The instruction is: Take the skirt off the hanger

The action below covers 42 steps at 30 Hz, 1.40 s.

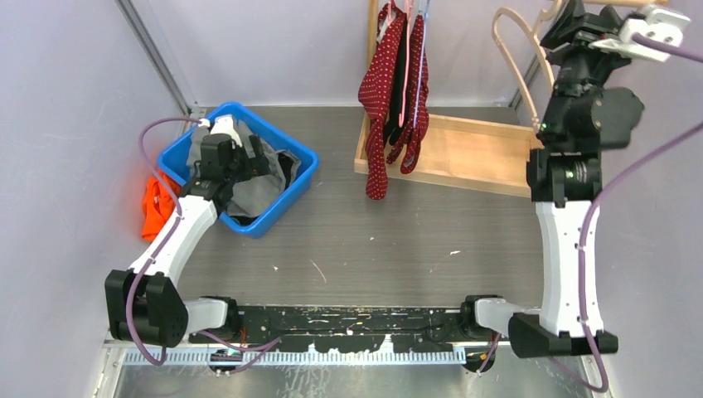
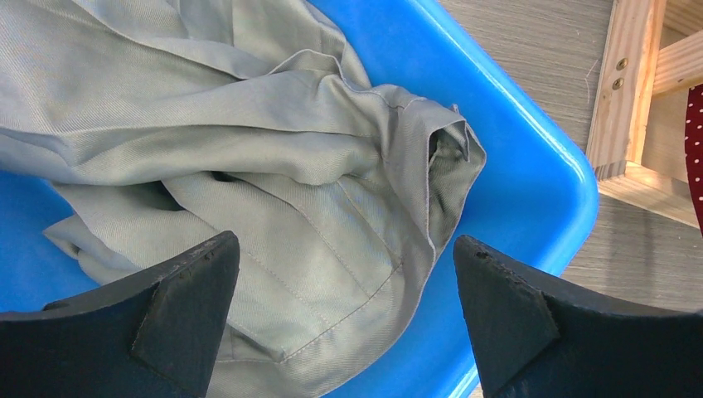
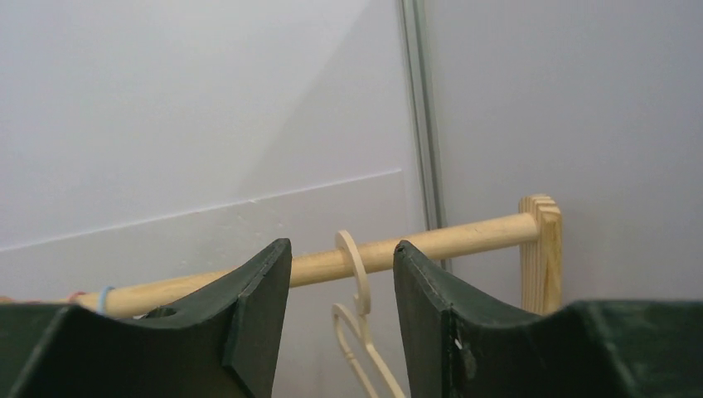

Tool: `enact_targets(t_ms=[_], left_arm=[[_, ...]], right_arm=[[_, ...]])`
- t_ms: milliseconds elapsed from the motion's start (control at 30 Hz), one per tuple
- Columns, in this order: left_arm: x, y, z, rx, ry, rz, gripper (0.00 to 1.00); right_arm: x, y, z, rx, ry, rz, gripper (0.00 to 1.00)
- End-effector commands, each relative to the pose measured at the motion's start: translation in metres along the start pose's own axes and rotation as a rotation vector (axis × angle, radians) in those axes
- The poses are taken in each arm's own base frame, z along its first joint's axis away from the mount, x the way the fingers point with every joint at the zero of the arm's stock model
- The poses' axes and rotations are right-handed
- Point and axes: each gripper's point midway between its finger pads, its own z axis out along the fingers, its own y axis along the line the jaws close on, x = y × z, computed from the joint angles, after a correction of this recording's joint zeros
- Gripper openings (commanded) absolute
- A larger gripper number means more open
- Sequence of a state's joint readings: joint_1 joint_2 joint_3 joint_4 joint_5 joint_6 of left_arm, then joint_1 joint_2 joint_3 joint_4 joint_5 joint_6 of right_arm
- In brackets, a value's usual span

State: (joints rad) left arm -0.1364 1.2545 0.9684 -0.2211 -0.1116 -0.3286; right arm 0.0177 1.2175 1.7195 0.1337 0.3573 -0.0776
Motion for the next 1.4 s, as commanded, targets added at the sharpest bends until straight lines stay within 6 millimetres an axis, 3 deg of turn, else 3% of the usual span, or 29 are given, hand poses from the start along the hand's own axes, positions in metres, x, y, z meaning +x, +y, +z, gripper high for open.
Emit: enact_targets(t_ms=[0, 133, 233, 333, 567, 700, 867, 1200, 1367], left_arm=[[-0.022, -0.006, -0.008, 0.025, -0.079, 0.001, 0.99], [-0.026, -0.009, -0.010, 0.037, -0.090, -0.002, 0.99], [-0.028, -0.009, -0.010, 0.038, -0.094, -0.008, 1.00], [-0.028, -0.014, -0.009, 0.055, -0.091, -0.017, 1.00], [-0.033, -0.029, -0.013, 0.081, -0.097, 0.014, 0.99], [-0.034, -0.029, -0.013, 0.071, -0.097, 0.025, 0.99], [-0.029, -0.027, -0.009, 0.064, -0.082, 0.032, 0.99], [-0.024, -0.024, -0.004, 0.050, -0.069, 0.045, 0.99], [-0.023, -0.025, -0.003, 0.054, -0.068, 0.044, 0.99]], right_arm=[[-0.044, 0.024, -0.022, -0.164, -0.061, 0.136, 0.54], [-0.048, 0.046, -0.028, -0.271, 0.000, 0.229, 0.54], [-0.027, 0.066, -0.023, -0.336, 0.083, 0.288, 0.53], [0.014, 0.086, -0.015, -0.382, 0.191, 0.361, 0.51], [0.133, 0.137, -0.005, -0.440, 0.446, 0.458, 0.48], [0.164, 0.170, -0.013, -0.473, 0.498, 0.409, 0.47], [0.170, 0.188, -0.014, -0.484, 0.496, 0.373, 0.48], [0.157, 0.173, -0.018, -0.396, 0.426, 0.285, 0.48], [0.154, 0.178, -0.021, -0.408, 0.428, 0.278, 0.48]])
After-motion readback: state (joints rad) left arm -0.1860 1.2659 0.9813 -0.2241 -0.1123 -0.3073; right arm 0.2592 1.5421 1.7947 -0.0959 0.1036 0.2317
